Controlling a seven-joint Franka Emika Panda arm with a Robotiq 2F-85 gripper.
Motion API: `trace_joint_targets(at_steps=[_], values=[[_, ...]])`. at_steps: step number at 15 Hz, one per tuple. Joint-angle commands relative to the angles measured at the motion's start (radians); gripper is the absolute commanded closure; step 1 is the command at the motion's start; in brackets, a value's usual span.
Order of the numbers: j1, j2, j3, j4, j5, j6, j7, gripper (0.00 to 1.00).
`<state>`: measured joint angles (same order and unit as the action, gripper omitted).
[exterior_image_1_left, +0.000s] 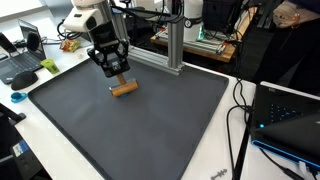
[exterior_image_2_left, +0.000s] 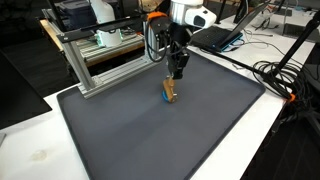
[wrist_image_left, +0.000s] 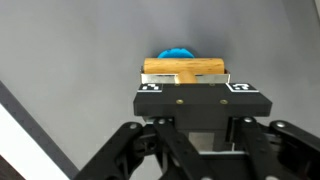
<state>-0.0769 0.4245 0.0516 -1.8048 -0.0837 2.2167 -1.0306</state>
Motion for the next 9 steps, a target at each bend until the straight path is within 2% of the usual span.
trace_joint_targets(at_steps=[1, 5, 9], values=[[-0.015, -0.001, 0.022, -0.049, 0.027, 0.032, -0.041, 0.77], [-0.026, -0.006, 0.028, -0.053, 0.048, 0.036, -0.08, 0.77], [-0.02, -0.002, 0.003, -0.054, 0.009, 0.027, -0.055, 0.77]])
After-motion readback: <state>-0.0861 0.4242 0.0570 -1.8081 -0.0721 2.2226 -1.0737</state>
